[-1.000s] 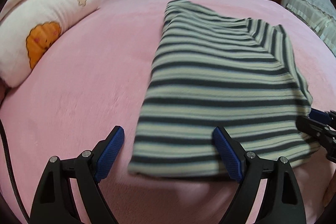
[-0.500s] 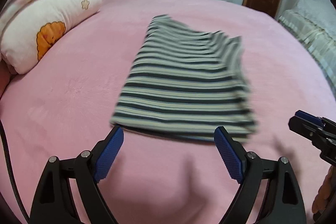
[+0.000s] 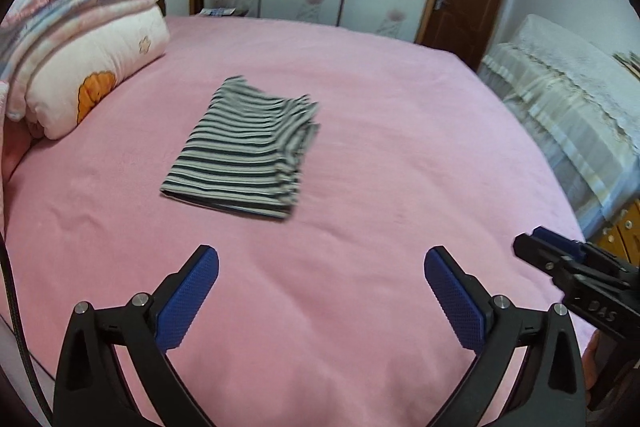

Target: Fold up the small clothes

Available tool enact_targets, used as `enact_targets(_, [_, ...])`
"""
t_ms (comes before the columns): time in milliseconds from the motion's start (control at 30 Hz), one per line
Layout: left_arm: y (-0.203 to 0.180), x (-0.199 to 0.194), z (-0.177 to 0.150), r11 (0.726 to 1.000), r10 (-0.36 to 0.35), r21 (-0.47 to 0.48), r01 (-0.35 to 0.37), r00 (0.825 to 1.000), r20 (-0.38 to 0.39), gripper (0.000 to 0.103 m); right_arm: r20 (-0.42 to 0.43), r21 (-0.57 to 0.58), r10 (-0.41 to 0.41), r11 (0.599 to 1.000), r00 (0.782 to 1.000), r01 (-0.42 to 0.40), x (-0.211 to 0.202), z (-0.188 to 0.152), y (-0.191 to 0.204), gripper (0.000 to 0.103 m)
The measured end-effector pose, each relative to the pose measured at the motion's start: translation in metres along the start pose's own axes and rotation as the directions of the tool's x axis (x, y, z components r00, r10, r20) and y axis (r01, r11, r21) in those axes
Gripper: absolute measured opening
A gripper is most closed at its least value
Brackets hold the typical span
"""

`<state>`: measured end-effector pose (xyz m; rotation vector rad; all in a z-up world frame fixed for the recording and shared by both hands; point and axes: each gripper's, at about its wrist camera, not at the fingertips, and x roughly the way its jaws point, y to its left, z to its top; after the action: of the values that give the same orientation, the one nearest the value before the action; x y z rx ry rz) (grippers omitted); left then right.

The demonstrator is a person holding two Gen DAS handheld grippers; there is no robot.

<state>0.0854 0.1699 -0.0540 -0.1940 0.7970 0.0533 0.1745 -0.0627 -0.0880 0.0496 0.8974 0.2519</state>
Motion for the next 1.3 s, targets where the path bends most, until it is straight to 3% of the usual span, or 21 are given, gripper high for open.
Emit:
enact_targets(167, [-0.047, -0.046, -0.025, 0.998, -0.018, 0.054, 0.018, 1.000, 0.001, 0.102, -0.006, 0.038, -0.072, 0.997, 0.997, 0.072, -0.055, -0.029, -0.014, 0.053])
enact_targets(300, [-0.078, -0.076, -0.040, 0.994, 0.006, 0.107, -0.008, 1.000, 0.019, 0.102, 0.022, 0.083, -0.138, 0.987, 0.990, 0.136, -0.093, -0.053, -0.017, 0.059])
enact_targets(500, [-0.098, -0.100, -0.048, 0.993, 0.053, 0.103, -0.057, 0.998, 0.041, 0.102, 0.022, 0.139, -0.193, 0.972, 0.981, 0.188, -0.122, -0.073, -0.024, 0.066])
enact_targets(700, [-0.105, -0.107, -0.054, 0.998, -0.031, 0.046, 0.031, 1.000, -0.005, 0.102, 0.032, 0.137, -0.230, 0.965, 0.973, 0.224, -0.138, -0.075, -0.021, 0.072])
enact_targets(1300, [-0.124, -0.104, -0.061, 0.997, -0.005, 0.075, 0.007, 0.999, -0.033, 0.102, 0.026, 0.168, -0.267, 0.951, 0.963, 0.260, -0.151, -0.084, -0.028, 0.076])
